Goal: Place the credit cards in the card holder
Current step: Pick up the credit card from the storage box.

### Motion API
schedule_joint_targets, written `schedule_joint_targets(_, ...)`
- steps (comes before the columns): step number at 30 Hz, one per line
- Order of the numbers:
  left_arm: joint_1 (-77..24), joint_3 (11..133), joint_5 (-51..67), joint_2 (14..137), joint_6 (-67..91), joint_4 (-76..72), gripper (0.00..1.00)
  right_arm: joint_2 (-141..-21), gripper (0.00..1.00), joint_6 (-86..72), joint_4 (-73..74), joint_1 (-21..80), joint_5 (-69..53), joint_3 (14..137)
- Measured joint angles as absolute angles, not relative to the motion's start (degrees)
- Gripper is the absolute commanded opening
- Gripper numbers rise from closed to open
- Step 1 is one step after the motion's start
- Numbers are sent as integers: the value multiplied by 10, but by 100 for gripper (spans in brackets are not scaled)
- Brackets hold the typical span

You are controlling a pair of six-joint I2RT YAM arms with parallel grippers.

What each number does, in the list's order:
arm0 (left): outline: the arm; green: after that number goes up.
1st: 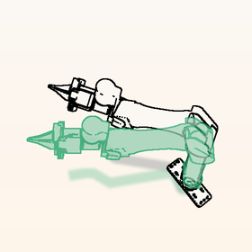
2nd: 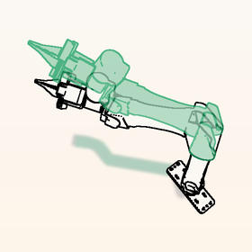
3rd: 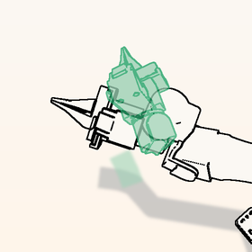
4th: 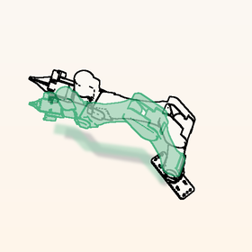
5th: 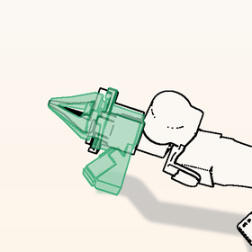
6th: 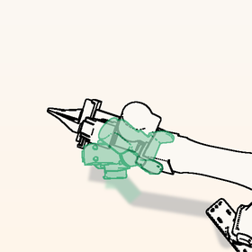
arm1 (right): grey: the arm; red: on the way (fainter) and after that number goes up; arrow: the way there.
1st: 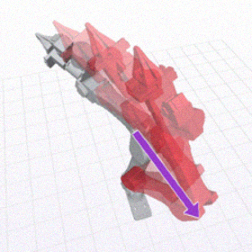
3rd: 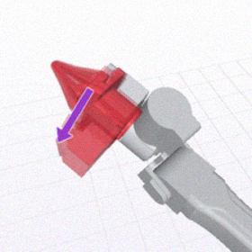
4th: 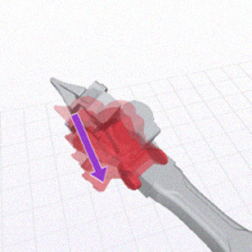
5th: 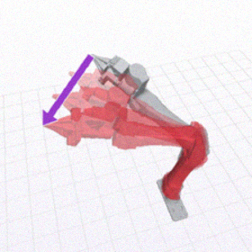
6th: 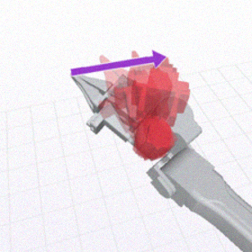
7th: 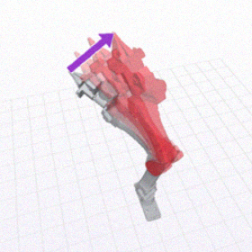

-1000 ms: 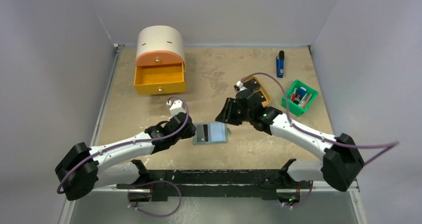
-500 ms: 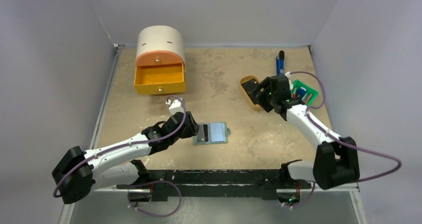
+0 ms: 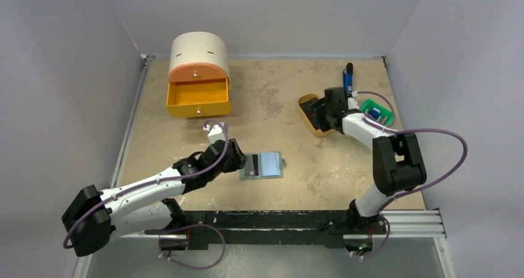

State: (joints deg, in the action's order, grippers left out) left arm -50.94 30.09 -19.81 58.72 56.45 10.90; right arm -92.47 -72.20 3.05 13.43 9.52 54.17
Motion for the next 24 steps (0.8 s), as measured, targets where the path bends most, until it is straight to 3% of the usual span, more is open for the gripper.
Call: schedule_joint_targets(24, -509, 301, -199, 603, 564, 117, 39, -1039, 52, -776, -23, 121, 109, 593)
